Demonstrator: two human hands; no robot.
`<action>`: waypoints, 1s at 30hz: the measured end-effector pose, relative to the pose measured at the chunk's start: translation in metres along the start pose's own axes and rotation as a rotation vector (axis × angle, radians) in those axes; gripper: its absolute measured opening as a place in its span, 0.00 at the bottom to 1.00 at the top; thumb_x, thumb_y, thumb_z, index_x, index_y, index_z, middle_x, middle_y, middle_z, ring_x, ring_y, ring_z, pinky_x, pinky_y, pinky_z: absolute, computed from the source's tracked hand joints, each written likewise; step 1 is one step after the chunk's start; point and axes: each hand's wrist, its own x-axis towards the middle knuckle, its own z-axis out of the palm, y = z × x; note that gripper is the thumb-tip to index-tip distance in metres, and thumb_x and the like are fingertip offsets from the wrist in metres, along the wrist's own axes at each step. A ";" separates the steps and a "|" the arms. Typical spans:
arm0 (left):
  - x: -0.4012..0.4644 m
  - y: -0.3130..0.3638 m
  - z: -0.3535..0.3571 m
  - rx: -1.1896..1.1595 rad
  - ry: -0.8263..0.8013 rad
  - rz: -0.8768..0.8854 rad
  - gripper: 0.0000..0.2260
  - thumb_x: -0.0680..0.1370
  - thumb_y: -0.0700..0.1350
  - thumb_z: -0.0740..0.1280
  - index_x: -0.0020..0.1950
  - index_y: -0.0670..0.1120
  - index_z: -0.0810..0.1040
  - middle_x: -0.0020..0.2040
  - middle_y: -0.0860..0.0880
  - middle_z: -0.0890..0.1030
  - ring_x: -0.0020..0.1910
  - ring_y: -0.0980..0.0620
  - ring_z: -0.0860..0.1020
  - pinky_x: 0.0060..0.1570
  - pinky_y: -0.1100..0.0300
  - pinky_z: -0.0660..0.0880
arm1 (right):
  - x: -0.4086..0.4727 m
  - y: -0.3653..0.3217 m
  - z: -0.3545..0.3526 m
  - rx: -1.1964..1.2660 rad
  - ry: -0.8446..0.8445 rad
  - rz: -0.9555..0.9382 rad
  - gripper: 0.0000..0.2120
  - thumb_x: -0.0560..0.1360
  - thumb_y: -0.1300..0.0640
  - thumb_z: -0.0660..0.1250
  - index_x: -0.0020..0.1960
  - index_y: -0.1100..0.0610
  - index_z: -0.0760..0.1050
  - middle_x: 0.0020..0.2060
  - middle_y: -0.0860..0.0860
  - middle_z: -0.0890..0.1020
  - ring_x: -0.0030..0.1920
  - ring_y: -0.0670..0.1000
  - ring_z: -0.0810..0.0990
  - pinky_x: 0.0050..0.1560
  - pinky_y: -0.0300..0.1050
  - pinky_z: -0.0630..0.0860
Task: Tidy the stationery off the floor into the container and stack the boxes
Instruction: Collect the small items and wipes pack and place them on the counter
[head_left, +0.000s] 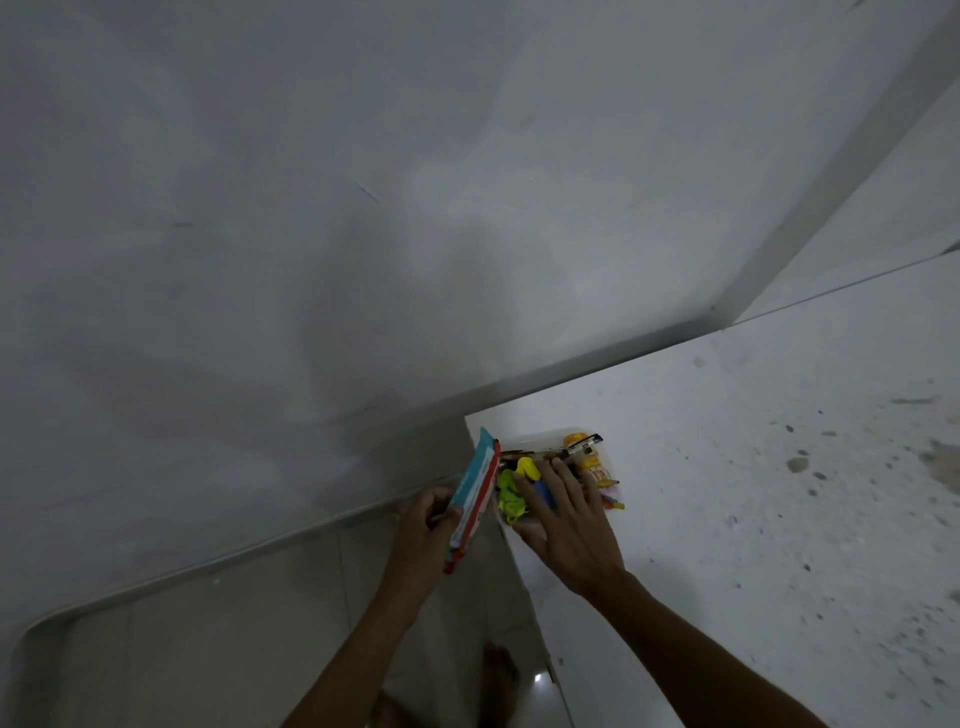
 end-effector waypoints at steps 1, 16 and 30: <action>0.000 0.000 0.000 0.000 -0.005 0.001 0.07 0.80 0.47 0.62 0.56 0.52 0.75 0.53 0.52 0.79 0.49 0.53 0.80 0.41 0.57 0.81 | -0.003 0.003 0.003 -0.016 -0.015 -0.010 0.31 0.78 0.35 0.44 0.71 0.49 0.69 0.70 0.56 0.71 0.69 0.59 0.70 0.70 0.64 0.63; -0.002 0.015 -0.005 0.142 0.043 0.236 0.07 0.79 0.43 0.64 0.50 0.57 0.75 0.49 0.55 0.80 0.46 0.59 0.79 0.39 0.65 0.79 | -0.013 0.012 -0.005 0.367 0.129 -0.004 0.27 0.78 0.38 0.54 0.72 0.50 0.65 0.72 0.53 0.68 0.73 0.55 0.64 0.71 0.56 0.64; 0.012 0.019 0.047 0.943 -0.190 0.958 0.15 0.67 0.45 0.78 0.51 0.44 0.82 0.55 0.45 0.82 0.56 0.48 0.80 0.55 0.54 0.79 | -0.017 0.043 -0.044 1.456 0.040 0.576 0.11 0.78 0.50 0.63 0.58 0.51 0.76 0.53 0.51 0.83 0.50 0.53 0.84 0.51 0.49 0.81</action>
